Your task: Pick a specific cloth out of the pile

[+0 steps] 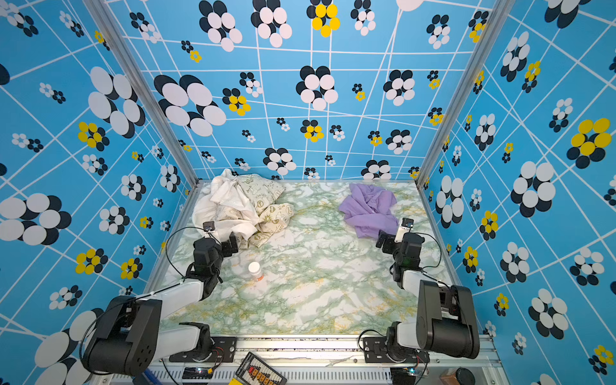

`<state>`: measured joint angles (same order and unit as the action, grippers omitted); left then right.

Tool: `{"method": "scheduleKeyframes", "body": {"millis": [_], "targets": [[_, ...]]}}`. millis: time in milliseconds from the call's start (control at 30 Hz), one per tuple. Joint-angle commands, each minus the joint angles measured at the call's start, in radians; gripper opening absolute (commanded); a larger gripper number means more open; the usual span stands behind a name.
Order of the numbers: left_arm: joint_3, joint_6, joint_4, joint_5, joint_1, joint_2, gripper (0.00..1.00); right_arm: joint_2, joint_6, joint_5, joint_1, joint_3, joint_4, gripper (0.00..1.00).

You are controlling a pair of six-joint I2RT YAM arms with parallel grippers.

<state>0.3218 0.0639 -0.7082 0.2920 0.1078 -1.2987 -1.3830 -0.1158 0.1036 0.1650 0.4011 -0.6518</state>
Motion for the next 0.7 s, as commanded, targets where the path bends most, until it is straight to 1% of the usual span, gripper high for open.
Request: {"method": "scheduleKeyframes", "body": {"millis": [0, 100, 200, 333, 433, 500, 567, 633, 667], "targets": [[0.021, -0.047, -0.09, -0.057, -0.014, -0.048, 0.99, -0.019, 0.001, 0.032, -0.018, -0.003, -0.092, 0.99], [0.023, -0.059, -0.154, -0.102, -0.032, -0.108, 0.99, -0.069, 0.02, 0.028, -0.048, -0.027, -0.191, 0.99], [0.032, -0.053, -0.192, -0.131, -0.048, -0.166, 0.99, -0.106, 0.048, 0.008, -0.075, -0.009, -0.197, 0.99], [0.042, -0.064, -0.249, -0.174, -0.056, -0.25, 0.99, -0.117, 0.088, 0.031, -0.096, 0.0, -0.185, 0.99], [0.053, -0.052, -0.225, -0.189, -0.068, -0.25, 0.99, -0.142, 0.115, 0.053, -0.108, -0.021, -0.232, 0.99], [0.053, -0.052, -0.22, -0.189, -0.068, -0.248, 0.99, -0.187, 0.102, 0.061, -0.109, -0.05, -0.359, 0.99], [0.053, -0.053, -0.228, -0.189, -0.068, -0.252, 0.99, -0.151, 0.118, 0.052, -0.112, -0.028, -0.253, 0.99], [0.055, -0.052, -0.221, -0.187, -0.068, -0.249, 0.99, -0.161, 0.115, 0.045, -0.113, -0.031, -0.278, 0.99], [0.053, -0.054, -0.226, -0.188, -0.068, -0.25, 0.99, -0.167, 0.106, 0.024, -0.113, -0.033, -0.291, 0.99]]}}
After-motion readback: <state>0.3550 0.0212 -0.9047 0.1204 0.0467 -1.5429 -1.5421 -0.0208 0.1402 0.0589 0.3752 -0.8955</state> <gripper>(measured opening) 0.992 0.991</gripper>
